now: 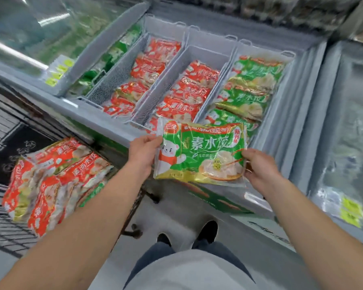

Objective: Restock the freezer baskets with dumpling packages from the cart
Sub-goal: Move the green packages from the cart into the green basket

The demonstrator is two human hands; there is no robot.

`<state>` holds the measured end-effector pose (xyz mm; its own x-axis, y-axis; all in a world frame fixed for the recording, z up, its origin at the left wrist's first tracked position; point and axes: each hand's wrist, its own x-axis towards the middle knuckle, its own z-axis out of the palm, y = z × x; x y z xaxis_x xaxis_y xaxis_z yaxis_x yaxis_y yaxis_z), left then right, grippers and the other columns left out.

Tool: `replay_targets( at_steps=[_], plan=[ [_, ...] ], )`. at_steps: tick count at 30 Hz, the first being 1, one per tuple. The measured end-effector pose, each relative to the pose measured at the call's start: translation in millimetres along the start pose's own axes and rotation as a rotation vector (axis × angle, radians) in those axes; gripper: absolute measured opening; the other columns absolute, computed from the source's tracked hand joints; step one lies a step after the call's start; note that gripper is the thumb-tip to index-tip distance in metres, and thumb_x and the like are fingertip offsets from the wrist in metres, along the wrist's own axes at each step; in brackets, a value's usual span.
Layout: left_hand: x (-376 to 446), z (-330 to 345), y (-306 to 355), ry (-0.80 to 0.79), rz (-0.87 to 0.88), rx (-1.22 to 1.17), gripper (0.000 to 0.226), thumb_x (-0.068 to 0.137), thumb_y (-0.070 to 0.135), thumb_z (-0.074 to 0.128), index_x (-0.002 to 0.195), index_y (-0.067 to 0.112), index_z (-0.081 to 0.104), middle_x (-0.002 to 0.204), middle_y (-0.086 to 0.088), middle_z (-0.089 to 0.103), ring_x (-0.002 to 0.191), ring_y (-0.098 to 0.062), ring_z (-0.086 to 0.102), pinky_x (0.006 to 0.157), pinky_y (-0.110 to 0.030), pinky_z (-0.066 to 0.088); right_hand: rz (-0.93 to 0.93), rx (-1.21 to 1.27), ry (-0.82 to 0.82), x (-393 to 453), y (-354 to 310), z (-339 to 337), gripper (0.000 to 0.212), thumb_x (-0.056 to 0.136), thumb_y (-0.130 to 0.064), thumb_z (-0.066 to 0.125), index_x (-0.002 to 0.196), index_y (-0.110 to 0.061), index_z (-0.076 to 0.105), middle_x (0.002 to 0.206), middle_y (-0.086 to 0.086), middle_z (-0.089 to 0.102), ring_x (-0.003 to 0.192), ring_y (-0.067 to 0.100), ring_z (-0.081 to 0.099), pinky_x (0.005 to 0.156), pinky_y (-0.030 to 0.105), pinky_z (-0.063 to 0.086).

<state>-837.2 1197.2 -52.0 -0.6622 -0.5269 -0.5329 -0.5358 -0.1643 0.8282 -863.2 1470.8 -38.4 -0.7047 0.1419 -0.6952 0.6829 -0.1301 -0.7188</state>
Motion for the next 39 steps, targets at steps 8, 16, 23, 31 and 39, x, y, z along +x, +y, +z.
replay_targets(
  at_steps=[8,16,23,31,39],
  plan=[
    [49,92,46,-0.072,0.02,0.128,0.009,0.078,0.021,0.074,0.075,0.017,0.067,0.093,-0.014,0.073,0.09,-0.031,0.071,0.084,-0.044,0.058,-0.02,0.004,0.101,62,-36,-20,0.01,0.091,-0.008,0.059,0.09,-0.011,0.069,0.095,0.008,0.075,0.09,0.026,0.072,0.09,0.055,0.055],
    [123,155,47,-0.152,-0.024,0.324,0.013,0.091,0.018,0.067,0.079,0.013,0.065,0.082,-0.005,0.068,0.08,-0.023,0.066,0.075,-0.031,0.055,0.08,0.013,0.234,124,-33,-5,0.021,0.075,-0.029,0.066,0.094,-0.021,0.068,0.101,0.003,0.071,0.097,0.026,0.069,0.091,0.052,0.055],
    [166,170,8,-0.228,-0.145,0.591,0.012,0.09,0.024,0.068,0.081,0.016,0.07,0.106,-0.009,0.074,0.095,-0.026,0.067,0.088,-0.04,0.057,0.278,-0.05,0.296,150,0,13,0.027,0.072,-0.031,0.066,0.092,-0.015,0.072,0.101,0.006,0.074,0.099,0.028,0.067,0.093,0.05,0.054],
    [171,171,-19,-0.473,-0.077,0.945,0.03,0.095,0.014,0.056,0.124,0.013,0.063,0.12,-0.009,0.066,0.107,-0.028,0.061,0.092,-0.03,0.048,0.281,-0.349,0.215,148,11,29,0.015,0.09,-0.012,0.064,0.092,-0.024,0.056,0.094,-0.004,0.061,0.082,0.008,0.057,0.079,0.027,0.044],
    [165,163,-24,-0.801,-0.058,1.209,0.08,0.091,0.03,0.062,0.155,0.01,0.018,0.157,-0.014,0.03,0.137,-0.034,0.042,0.112,-0.044,0.038,0.376,-0.751,0.029,157,23,27,0.054,0.079,-0.026,0.07,0.13,-0.024,0.05,0.132,0.004,0.047,0.129,0.025,0.043,0.113,0.039,0.033]
  ],
)
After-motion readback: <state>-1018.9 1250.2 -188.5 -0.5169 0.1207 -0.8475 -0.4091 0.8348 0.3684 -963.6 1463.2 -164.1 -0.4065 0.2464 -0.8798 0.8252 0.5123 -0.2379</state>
